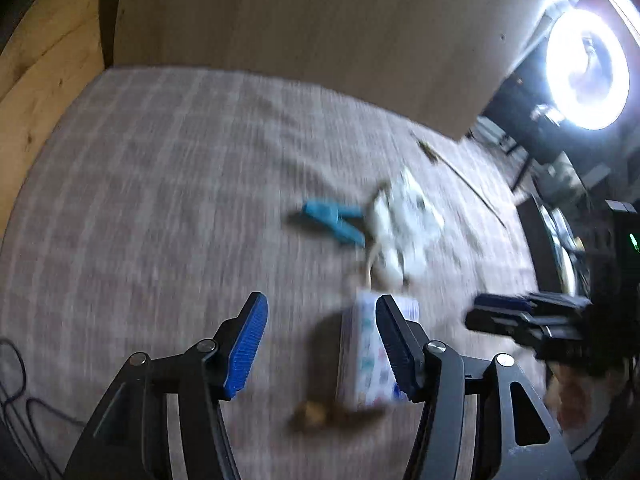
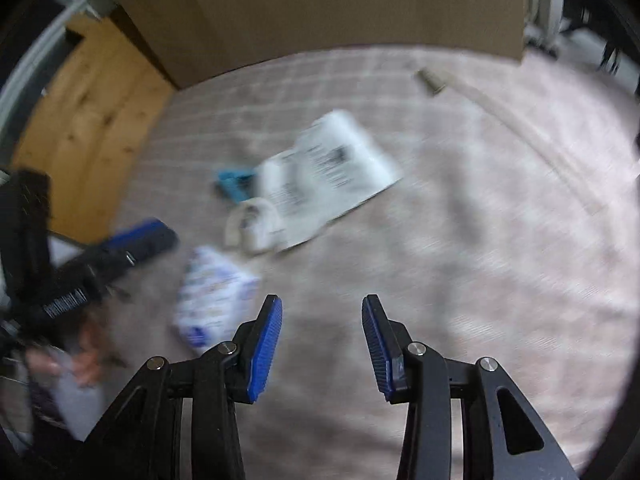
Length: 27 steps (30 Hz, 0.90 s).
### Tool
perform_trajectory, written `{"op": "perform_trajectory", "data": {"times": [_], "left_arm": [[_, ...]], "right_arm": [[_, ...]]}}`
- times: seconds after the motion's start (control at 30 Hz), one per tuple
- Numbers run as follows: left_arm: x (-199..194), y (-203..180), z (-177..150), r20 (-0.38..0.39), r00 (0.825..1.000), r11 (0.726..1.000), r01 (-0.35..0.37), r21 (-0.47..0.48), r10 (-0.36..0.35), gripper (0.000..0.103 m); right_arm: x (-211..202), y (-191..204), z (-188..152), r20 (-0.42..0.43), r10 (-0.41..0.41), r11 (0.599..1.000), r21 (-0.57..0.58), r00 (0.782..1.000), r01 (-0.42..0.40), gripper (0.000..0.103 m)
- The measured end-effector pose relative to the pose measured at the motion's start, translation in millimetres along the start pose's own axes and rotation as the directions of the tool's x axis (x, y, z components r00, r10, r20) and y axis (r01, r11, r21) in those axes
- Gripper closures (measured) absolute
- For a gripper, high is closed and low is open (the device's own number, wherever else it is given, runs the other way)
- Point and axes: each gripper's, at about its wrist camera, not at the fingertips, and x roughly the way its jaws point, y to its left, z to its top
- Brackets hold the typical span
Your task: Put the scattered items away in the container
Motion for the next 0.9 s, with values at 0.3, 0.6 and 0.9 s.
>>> {"op": "perform_trajectory", "data": {"times": [0.3, 0.6, 0.9], "left_arm": [[28, -11, -32, -0.084, 0.989, 0.99, 0.131, 0.058, -0.125, 0.042], [36, -6, -36, -0.124, 0.957, 0.964, 0.264, -0.001, -0.263, 0.051], [24, -31, -49, -0.145, 0.943, 0.95, 0.309, 0.048, -0.299, 0.053]], "right_arm": [[45, 33, -5, -0.053, 0.12, 0.986, 0.123, 0.991, -0.113, 0.068], [36, 25, -19, -0.012, 0.13, 0.967, 0.221, 0.992, -0.124, 0.09], [9, 28, -45, 0.043, 0.061, 0.966, 0.248, 0.997, -0.07, 0.091]]}}
